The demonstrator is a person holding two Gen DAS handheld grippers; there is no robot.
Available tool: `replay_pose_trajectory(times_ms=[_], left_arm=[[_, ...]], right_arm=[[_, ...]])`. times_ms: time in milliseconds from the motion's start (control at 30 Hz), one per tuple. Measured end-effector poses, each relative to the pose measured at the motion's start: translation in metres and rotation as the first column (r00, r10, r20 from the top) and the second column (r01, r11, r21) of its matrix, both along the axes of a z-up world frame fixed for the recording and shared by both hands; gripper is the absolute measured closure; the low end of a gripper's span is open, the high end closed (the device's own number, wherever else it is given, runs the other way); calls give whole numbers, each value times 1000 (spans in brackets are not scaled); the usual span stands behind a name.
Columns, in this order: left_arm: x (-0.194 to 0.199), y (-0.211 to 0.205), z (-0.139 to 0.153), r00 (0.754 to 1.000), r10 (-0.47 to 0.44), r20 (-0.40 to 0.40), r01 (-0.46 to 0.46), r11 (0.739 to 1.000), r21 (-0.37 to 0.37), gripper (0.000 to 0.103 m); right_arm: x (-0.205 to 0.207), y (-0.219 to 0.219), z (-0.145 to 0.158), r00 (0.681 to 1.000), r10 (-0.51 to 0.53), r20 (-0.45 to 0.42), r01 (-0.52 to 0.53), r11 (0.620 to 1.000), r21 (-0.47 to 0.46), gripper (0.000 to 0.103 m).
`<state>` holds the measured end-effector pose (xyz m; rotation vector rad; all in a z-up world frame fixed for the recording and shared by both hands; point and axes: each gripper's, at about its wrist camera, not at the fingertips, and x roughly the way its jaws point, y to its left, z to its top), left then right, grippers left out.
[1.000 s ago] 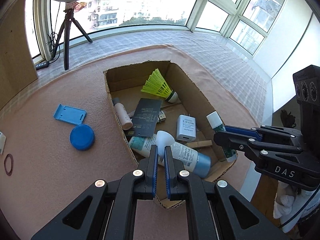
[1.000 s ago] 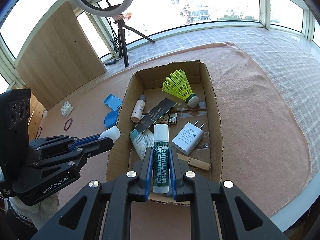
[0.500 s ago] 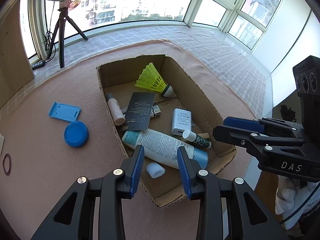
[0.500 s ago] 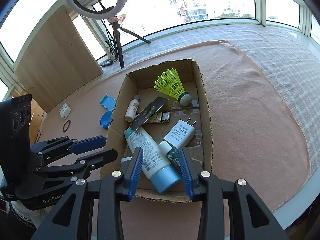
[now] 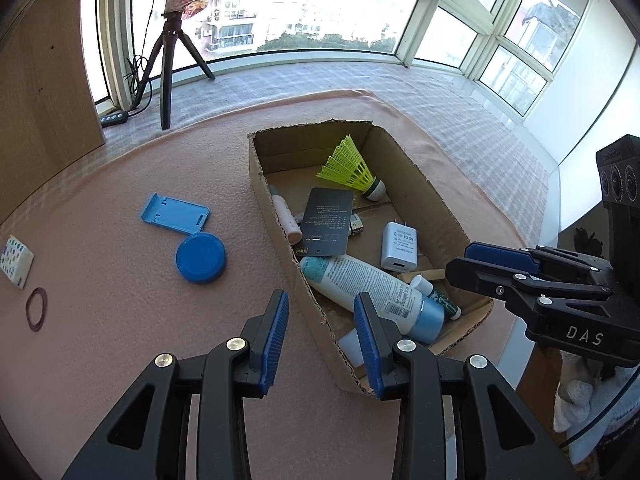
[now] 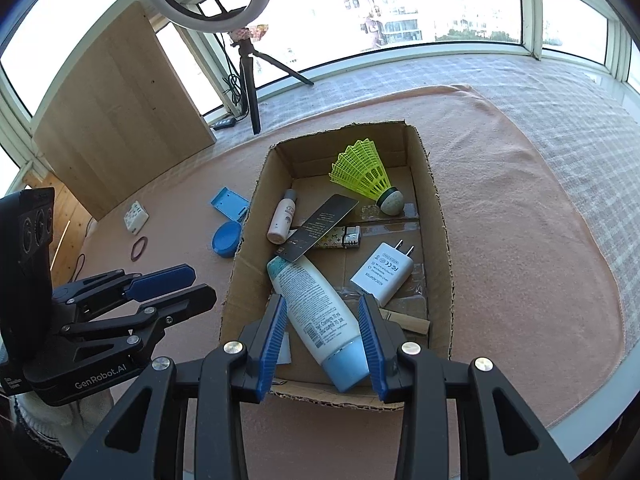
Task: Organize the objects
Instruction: 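Move the right tool to the blue round lid while the left tool heads to the rubber band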
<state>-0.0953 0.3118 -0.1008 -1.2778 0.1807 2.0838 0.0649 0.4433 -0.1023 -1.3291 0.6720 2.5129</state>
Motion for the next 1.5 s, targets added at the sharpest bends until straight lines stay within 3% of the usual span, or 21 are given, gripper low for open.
replay_pose_trajectory(times_ms=[500,1000,1267,1500], left_arm=[[-15,-79,0,992,124,-2,-124,992,-7,66],[-32,-192,-28,955,292,49,-291,956,-35,66],[-35,-233,-35,934,351,60,-350,936,-37,66],[-34,-271,-40,908,413,64,-411,911,-37,66]], right_arm=[[-36,-48,5,997,80,-4,-80,997,-3,69],[-102,-97,-3,980,197,3,-196,979,-63,65],[-166,-107,-28,968,234,96,-226,970,-84,63],[-203,-91,-55,972,152,179,-137,986,-91,63]])
